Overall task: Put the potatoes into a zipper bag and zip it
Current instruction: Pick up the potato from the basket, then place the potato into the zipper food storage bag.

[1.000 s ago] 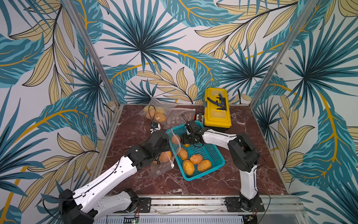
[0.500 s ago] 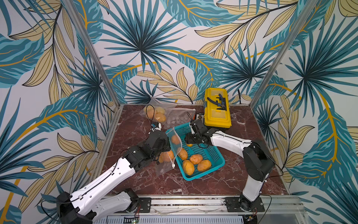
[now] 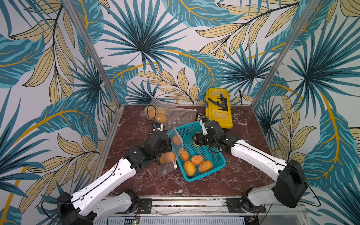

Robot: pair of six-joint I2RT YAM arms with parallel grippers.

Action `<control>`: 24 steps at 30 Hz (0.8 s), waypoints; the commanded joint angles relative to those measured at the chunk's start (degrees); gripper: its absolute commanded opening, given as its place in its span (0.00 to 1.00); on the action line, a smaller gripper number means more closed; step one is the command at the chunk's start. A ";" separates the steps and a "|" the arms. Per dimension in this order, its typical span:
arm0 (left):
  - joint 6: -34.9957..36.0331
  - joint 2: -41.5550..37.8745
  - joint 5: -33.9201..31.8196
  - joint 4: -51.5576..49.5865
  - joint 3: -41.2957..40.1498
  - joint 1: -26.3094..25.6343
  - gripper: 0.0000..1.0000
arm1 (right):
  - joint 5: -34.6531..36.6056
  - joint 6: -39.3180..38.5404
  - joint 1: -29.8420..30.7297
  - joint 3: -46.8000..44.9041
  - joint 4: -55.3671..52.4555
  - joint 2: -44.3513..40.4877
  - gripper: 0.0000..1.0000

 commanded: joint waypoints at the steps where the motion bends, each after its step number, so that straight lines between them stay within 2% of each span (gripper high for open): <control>1: 0.87 0.17 0.32 2.00 0.03 -0.14 0.00 | -2.30 0.36 1.28 -1.23 -0.69 -4.76 0.32; 6: 0.83 0.27 0.45 2.02 0.12 -0.11 0.00 | 1.71 -1.55 7.26 2.37 -3.43 -7.93 0.32; 10: 0.83 0.26 0.55 2.02 0.07 -0.17 0.00 | 3.93 -2.99 12.88 6.42 -4.29 -6.00 0.32; 18: 0.96 -0.08 0.74 2.02 -0.05 -0.15 0.00 | 3.32 -3.80 16.88 13.32 -4.64 3.67 0.31; 24: 1.02 -0.70 0.69 2.02 -0.32 -0.15 0.00 | 3.37 -3.41 17.04 15.97 -4.55 9.81 0.31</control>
